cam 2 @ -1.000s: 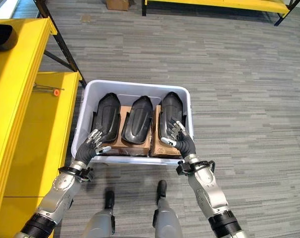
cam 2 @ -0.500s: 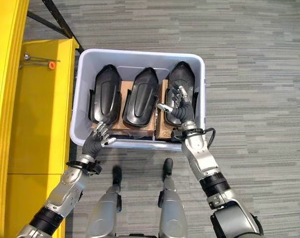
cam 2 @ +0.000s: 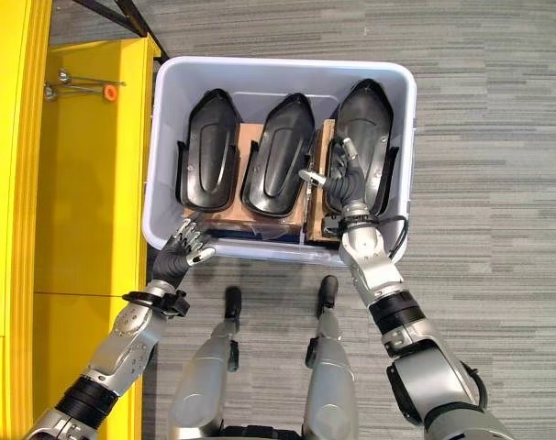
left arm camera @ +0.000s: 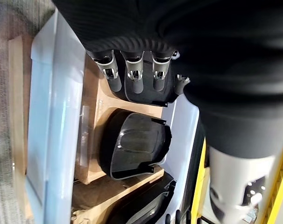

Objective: Move parts from the plastic box to the shelf.

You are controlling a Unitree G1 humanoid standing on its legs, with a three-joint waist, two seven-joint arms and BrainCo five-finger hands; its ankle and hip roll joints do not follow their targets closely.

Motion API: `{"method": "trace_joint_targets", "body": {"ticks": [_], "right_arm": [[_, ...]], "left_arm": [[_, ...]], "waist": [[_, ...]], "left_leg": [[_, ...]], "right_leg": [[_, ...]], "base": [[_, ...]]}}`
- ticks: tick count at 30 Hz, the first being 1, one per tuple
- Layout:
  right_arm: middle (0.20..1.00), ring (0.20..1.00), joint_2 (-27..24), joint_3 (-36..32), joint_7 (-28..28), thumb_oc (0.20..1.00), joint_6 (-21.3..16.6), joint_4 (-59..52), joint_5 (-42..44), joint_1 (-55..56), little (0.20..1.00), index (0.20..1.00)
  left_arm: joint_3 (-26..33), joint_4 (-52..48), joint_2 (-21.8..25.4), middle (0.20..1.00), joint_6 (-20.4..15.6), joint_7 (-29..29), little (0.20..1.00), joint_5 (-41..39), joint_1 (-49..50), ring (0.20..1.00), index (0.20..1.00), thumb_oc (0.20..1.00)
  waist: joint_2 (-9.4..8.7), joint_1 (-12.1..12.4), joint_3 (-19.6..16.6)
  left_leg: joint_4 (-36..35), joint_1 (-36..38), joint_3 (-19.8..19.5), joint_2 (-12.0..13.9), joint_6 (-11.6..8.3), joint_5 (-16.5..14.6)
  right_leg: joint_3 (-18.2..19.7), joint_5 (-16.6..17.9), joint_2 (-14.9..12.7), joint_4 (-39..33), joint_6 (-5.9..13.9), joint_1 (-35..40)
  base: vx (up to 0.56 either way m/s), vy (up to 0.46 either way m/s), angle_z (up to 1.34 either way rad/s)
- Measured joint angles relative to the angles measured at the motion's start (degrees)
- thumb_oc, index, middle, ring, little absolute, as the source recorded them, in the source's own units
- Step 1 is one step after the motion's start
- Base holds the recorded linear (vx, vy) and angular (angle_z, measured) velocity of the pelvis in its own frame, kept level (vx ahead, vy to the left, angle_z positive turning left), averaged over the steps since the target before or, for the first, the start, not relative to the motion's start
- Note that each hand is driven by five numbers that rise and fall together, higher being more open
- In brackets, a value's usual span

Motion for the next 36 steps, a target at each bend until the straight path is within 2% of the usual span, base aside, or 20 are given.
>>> {"method": "trace_joint_targets", "body": {"ticks": [8,19,27,31,36], "right_arm": [[1.000,1.000,-0.49,-0.64,-2.16,1.000,0.10,3.00,-2.76,-3.45,1.000,1.000],[1.000,1.000,0.39,1.64,-2.66,1.000,0.38,4.00,-3.02,-3.94,1.000,1.000],[1.000,1.000,4.78,3.96,-1.83,1.000,0.28,9.17,-2.84,-4.64,1.000,1.000],[1.000,1.000,6.33,3.99,-1.55,1.000,-1.26,12.42,-0.72,-5.12,1.000,1.000],[1.000,1.000,7.68,6.27,0.42,1.000,-0.46,13.60,1.80,-4.91,1.000,1.000]], "left_arm": [[-0.28,-1.11,0.13,1.000,-0.58,0.07,1.000,-1.40,-0.16,1.000,1.000,1.000],[-1.43,-1.13,0.17,1.000,-0.86,1.34,1.000,-1.48,-0.37,1.000,1.000,1.000],[-1.99,-2.00,0.54,1.000,-0.96,2.23,1.000,-1.54,-0.30,1.000,1.000,1.000],[-2.04,-2.00,0.88,1.000,-0.98,2.34,1.000,-1.95,-0.23,1.000,1.000,1.000],[-2.21,-2.00,0.88,1.000,-1.00,2.36,1.000,-1.95,-0.22,1.000,1.000,1.000]], "waist": [[1.32,0.05,1.27],[1.37,0.33,1.30],[1.45,0.87,1.37],[1.45,1.16,1.37],[1.45,1.32,1.37]], "left_leg": [[0.10,-1.78,-0.03,-0.05,-0.02,0.49],[0.83,-3.66,-0.80,-0.36,-0.03,0.87],[2.03,-5.44,-1.56,-0.85,0.13,1.05],[2.36,-5.77,-2.27,-0.88,0.10,1.15],[3.18,-7.26,-2.93,-0.89,0.03,1.19]], "right_leg": [[0.15,0.16,-0.03,0.83,-0.20,-2.19],[0.10,0.10,-0.38,1.95,-0.25,-3.93],[-0.21,-0.11,-0.92,3.39,-0.34,-5.30],[-0.36,-0.85,-0.95,4.21,-0.28,-5.45],[-0.61,-1.30,-0.96,5.61,-0.48,-6.94]], "base": [[0.00,0.000,0.00],[0.00,-0.003,0.02],[0.01,0.000,0.05],[0.01,0.002,0.07],[0.00,0.003,0.04]]}}
